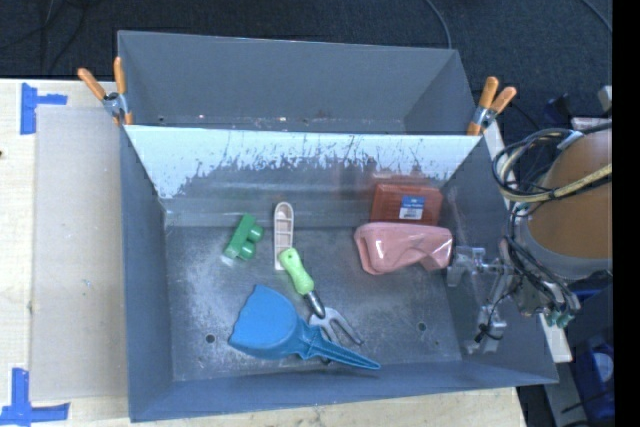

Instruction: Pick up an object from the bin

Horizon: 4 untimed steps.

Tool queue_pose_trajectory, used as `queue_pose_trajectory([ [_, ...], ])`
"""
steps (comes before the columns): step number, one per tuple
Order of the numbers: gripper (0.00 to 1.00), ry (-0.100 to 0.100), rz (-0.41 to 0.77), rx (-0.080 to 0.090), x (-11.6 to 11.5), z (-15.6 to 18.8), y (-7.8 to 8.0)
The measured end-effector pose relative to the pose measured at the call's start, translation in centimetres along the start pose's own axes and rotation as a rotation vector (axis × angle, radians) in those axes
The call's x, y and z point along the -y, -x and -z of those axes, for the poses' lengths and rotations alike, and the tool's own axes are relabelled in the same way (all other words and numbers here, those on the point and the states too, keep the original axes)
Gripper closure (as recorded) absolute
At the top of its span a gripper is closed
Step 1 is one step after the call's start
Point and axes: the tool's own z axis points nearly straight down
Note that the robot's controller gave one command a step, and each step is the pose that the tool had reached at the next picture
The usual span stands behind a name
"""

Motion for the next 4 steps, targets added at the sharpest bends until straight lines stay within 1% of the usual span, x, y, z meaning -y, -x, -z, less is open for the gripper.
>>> queue_pose_trajectory([
  [1,1.0,-0.002,0.006,0.007,-0.1,0.4,0.2],
  [2,1.0,-0.002,0.006,0.007,-0.1,0.4,0.2],
  [3,1.0,-0.002,0.246,0.002,-2.4,4.0,2.3],
  [4,1.0,-0.007,0.554,0.015,-2.3,1.0,2.5],
])
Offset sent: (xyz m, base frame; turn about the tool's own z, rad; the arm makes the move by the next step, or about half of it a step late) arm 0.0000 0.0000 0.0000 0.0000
